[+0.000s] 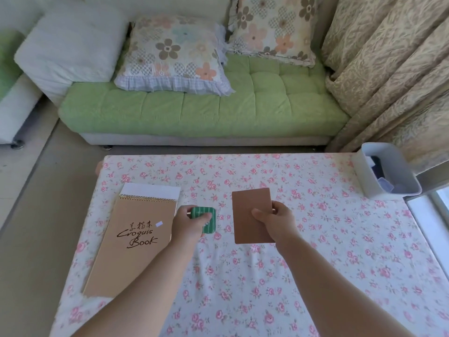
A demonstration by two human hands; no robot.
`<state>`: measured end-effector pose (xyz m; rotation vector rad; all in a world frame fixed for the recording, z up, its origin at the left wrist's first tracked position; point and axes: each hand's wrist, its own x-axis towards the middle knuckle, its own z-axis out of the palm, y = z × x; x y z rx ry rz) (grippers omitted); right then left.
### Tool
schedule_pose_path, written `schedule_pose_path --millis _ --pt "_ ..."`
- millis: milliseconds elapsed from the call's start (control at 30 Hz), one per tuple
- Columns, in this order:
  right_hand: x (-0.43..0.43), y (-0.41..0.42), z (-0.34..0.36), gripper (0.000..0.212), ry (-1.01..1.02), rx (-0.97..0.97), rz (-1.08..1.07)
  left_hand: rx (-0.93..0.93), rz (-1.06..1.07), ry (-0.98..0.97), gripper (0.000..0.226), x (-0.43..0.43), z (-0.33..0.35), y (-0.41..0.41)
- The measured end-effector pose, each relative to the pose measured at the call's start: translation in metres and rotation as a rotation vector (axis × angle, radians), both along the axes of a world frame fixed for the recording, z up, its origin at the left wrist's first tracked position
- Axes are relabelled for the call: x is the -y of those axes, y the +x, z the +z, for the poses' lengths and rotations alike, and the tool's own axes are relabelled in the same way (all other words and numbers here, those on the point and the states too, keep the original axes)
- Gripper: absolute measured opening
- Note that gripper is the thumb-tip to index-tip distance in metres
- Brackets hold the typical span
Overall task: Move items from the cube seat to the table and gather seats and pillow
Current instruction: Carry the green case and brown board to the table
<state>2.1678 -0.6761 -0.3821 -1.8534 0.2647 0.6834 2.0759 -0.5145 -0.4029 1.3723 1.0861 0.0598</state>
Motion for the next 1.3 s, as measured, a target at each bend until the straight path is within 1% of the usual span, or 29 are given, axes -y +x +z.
schedule_pose_path --millis 133,267,467,700,900,1000,1167,1233,1300 --pt "-0.009 0.002 -0.029 0.023 -0.023 -0.051 0.001 -0.048 -0.003 -0.035 0.03 -0.008 -0.032 0.004" --pt "-0.011 0.011 -0.059 0.02 -0.054 -0.059 -0.006 -0.104 0.022 -0.069 0.03 -0.014 -0.066 0.009" --pt "-0.023 0.028 -0.113 0.02 -0.061 -0.091 -0.002 -0.133 0.029 -0.085 0.029 -0.025 -0.121 0.028" --pt "-0.031 0.027 -0.174 0.021 -0.071 -0.141 -0.003 -0.167 0.035 -0.078 0.03 -0.024 -0.181 0.033" --pt "-0.026 0.025 -0.21 0.017 -0.1 -0.159 -0.002 -0.212 -0.006 0.067 0.027 -0.018 -0.217 0.027" --pt "-0.026 0.023 -0.223 0.02 -0.139 -0.175 0.006 -0.244 -0.051 0.115 0.027 -0.016 -0.23 0.021" --pt "-0.029 0.027 -0.233 0.023 -0.146 -0.209 0.005 -0.275 -0.075 0.174 0.031 -0.019 -0.236 0.021" --pt "-0.03 0.027 -0.235 0.021 -0.14 -0.217 0.012 -0.316 -0.082 0.247 0.032 -0.019 -0.235 0.021" --pt "-0.03 0.026 -0.237 0.019 -0.137 -0.224 0.018 -0.39 -0.124 0.37 0.032 -0.02 -0.236 0.019"
